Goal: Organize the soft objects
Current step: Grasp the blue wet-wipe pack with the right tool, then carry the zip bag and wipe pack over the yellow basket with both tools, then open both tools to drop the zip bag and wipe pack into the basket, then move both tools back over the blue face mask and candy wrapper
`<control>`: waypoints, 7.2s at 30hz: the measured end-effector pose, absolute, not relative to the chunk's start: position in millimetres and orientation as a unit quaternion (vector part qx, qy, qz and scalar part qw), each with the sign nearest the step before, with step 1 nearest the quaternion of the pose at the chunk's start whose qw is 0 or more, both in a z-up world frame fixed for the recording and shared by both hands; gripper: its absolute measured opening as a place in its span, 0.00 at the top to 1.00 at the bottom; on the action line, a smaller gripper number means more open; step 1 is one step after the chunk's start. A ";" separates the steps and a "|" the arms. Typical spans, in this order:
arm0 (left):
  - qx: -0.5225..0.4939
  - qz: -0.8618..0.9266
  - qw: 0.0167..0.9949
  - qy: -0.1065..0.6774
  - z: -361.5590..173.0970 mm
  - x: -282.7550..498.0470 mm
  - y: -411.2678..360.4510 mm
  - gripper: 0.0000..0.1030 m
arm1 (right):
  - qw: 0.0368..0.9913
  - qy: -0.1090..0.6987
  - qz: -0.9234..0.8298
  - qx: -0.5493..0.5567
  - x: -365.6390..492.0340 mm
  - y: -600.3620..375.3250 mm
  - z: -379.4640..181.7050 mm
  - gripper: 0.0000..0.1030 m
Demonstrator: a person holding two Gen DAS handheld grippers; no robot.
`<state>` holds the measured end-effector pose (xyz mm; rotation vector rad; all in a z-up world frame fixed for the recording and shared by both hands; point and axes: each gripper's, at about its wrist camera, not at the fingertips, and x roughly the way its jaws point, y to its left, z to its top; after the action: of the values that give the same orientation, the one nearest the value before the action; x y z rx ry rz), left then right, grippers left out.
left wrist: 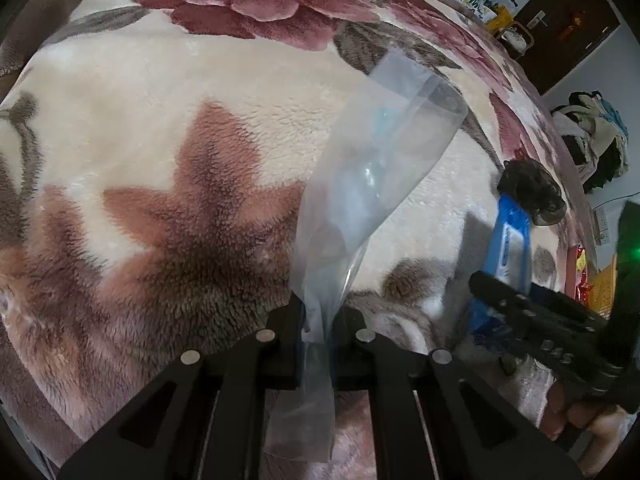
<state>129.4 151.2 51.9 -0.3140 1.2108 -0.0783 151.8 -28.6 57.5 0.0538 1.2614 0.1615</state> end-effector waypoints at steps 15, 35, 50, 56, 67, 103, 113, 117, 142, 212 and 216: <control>-0.120 -0.048 0.828 0.545 106.4 83.4 117.8 0.93 | 0.830 0.548 0.092 0.046 103.9 -42.3 123.7 0.41; -0.054 -0.097 0.843 0.526 153.4 29.3 29.3 0.93 | 0.858 0.504 0.056 0.087 19.9 -118.8 170.2 0.41; -0.001 -0.145 0.840 0.522 166.7 18.8 -53.5 0.93 | 0.867 0.482 0.014 0.127 -17.5 -192.4 183.1 0.41; 0.017 -0.161 0.839 0.520 172.6 15.6 -85.3 0.93 | 0.869 0.473 -0.001 0.145 -28.8 -220.4 186.9 0.41; 0.045 -0.187 0.833 0.518 180.4 16.1 -143.4 0.93 | 0.870 0.460 -0.023 0.175 -41.9 -270.5 190.8 0.41; 0.058 -0.356 0.775 0.520 189.5 61.6 -414.8 0.87 | 0.867 0.401 -0.160 0.250 -57.0 -480.7 212.7 0.39; 0.061 -0.316 0.792 0.518 183.3 64.6 -408.8 0.00 | 0.865 0.370 -0.178 0.289 -70.6 -505.9 211.6 0.00; 0.092 -0.284 0.807 0.510 182.2 58.8 -396.3 0.00 | 0.862 0.381 -0.180 0.282 -72.6 -500.5 209.4 0.00; 0.081 -0.249 0.812 0.521 183.1 39.1 -327.7 0.00 | 0.853 0.424 -0.179 0.246 -86.8 -449.4 203.6 0.00; -0.062 -0.137 0.824 0.546 158.6 57.4 -65.0 0.00 | 0.857 0.497 -0.062 0.119 -9.6 -243.7 185.0 0.00; -0.071 -0.126 0.820 0.553 148.9 63.0 -49.9 0.00 | 0.854 0.507 -0.051 0.110 -0.2 -231.8 177.4 0.00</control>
<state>63.0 -49.9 148.9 -0.1514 1.1772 -0.2692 -0.2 -231.8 177.4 0.2317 1.0656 -0.1073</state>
